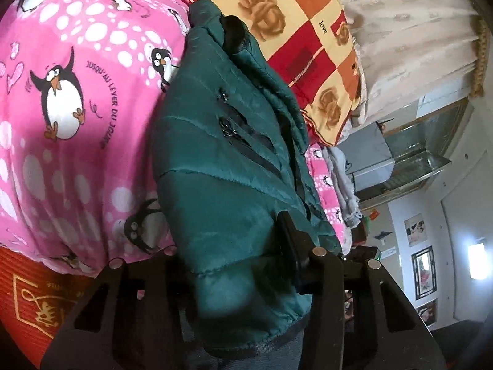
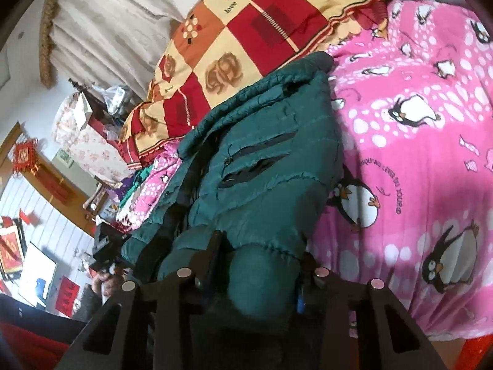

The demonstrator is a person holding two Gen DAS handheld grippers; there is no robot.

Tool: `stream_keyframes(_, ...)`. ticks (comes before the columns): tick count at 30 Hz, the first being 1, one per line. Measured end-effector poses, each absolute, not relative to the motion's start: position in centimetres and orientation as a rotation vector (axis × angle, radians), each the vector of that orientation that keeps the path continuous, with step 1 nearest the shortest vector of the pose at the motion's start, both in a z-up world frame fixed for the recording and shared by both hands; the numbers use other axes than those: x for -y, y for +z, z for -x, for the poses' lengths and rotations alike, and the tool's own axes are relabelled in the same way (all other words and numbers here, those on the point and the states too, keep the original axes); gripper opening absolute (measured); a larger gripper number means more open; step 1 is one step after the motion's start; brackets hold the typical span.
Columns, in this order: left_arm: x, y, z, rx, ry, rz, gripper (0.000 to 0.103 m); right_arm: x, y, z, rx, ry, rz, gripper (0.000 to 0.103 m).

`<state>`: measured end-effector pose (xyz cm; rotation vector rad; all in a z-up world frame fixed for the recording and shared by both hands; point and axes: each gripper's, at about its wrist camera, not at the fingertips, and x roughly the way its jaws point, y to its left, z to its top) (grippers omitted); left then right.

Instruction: Fold large clothes

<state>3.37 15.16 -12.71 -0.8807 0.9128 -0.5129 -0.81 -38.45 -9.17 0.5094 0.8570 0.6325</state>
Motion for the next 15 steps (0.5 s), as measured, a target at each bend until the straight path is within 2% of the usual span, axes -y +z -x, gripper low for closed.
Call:
stream_keyframes(3, -14.6, -13.1, -3.9, -0.946, -0.474, 0.888, 0.057, 38.7, -9.7, 0.1, -0.884, 0.627, -0.567, 0.035)
stream_keyframes(11, -13.7, -12.4, -3.3, -0.911, -0.42, 0.808, 0.059, 38.0, -9.2, -0.4, -0.886, 0.598, -0.546, 0.035)
stream_keyframes(12, -13.4, -12.0, -3.1, -0.899, -0.425, 0.78, 0.053, 37.8, -9.1, -0.2, -0.878, 0.594, -0.534, 0.035)
stream_keyframes(13, -13.2, -11.6, -2.9, -0.892, -0.422, 0.754, 0.04, 37.7, -8.9, 0.0, -0.871, 0.593, -0.522, 0.031)
stream_keyframes(15, -13.1, -11.3, -2.7, -0.89, -0.402, 0.737, 0.029, 37.6, -8.6, 0.2, -0.86, 0.59, -0.5, 0.028)
